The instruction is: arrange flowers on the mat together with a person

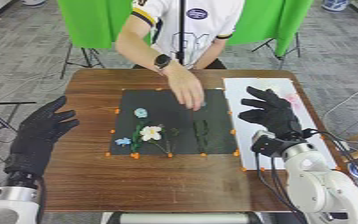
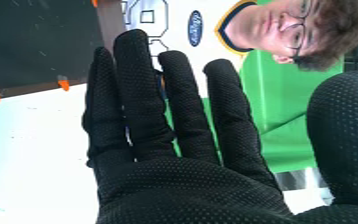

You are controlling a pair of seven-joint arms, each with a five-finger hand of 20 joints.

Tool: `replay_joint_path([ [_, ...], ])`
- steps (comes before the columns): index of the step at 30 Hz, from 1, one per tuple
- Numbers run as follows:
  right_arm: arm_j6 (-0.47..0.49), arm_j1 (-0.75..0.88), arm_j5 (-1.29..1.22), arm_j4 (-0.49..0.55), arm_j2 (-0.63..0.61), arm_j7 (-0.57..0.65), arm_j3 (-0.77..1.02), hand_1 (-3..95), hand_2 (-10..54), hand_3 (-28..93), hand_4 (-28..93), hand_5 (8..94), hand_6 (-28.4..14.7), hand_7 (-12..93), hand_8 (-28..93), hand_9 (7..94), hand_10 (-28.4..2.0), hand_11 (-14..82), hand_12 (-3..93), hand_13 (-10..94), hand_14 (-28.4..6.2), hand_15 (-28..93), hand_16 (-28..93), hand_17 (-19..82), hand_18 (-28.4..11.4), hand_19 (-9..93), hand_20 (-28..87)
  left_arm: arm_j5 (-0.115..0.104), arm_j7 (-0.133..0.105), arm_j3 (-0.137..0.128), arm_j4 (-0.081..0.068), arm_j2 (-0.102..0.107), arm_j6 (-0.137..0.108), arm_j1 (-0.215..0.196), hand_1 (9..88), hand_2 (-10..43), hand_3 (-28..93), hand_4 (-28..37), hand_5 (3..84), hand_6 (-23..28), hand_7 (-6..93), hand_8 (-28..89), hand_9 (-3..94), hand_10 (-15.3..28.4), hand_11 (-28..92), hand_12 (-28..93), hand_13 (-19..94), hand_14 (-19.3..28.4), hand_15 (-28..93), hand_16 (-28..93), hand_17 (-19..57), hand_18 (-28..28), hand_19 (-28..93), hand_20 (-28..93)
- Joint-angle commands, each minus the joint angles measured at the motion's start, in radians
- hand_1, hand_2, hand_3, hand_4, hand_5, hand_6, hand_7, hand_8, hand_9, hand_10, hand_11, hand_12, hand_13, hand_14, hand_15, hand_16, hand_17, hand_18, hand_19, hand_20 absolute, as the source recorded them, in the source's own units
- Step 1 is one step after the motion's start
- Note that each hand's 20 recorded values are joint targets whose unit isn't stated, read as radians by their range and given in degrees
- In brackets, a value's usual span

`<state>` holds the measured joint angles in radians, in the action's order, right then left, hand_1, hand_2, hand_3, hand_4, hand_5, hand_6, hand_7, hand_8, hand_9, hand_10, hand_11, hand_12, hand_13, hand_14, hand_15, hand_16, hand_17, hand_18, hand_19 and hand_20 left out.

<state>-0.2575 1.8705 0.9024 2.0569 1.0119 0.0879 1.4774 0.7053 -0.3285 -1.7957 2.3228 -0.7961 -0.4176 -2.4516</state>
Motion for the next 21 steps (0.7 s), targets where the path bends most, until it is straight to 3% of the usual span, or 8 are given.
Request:
replay_joint_path([
  [1, 0.014, 0.007, 0.009, 0.002, 0.009, 0.011, 0.005, 19.5, 5.8, 75, -25, 47.4, -1.6, 15, -12, 50.6, -17.3, 17.7, 14.3, 46, -21.4, 54, 8, 19, -26.6, 62, 13, 0.000, 0.013, 0.006, -0.001, -0.005, -0.007, -0.004, 24.3, 4.9, 80, -27.3, 33.9, 7.3, 17.7, -12, 31.4, 18.8, 34, 9, 23, 25.4, 63, -13, -8.2, 22.6, 54, 8],
  [10, 0.013, 0.004, 0.009, 0.001, 0.006, 0.009, 0.001, 19.7, 5.8, 75, -25, 47.5, -1.6, 15, -12, 50.8, -17.3, 17.8, 14.3, 46, -21.4, 55, 8, 19, -26.5, 62, 13, -0.004, 0.007, 0.015, -0.003, 0.003, -0.009, -0.003, 24.4, 4.8, 80, -27.2, 33.7, 7.3, 17.8, -12, 31.4, 18.8, 34, 9, 23, 25.3, 63, -13, -8.3, 22.6, 54, 8],
  [21, 0.012, 0.003, 0.031, 0.000, 0.005, 0.017, -0.003, 19.7, 5.8, 75, -25, 47.5, -1.6, 15, -12, 50.9, -17.3, 17.9, 14.2, 46, -21.3, 55, 8, 19, -26.5, 63, 13, 0.002, 0.021, 0.015, -0.003, 0.001, -0.005, 0.004, 24.5, 4.8, 80, -27.2, 33.7, 7.3, 18.0, -12, 31.4, 18.8, 34, 9, 23, 25.4, 63, -13, -8.3, 22.6, 54, 8],
])
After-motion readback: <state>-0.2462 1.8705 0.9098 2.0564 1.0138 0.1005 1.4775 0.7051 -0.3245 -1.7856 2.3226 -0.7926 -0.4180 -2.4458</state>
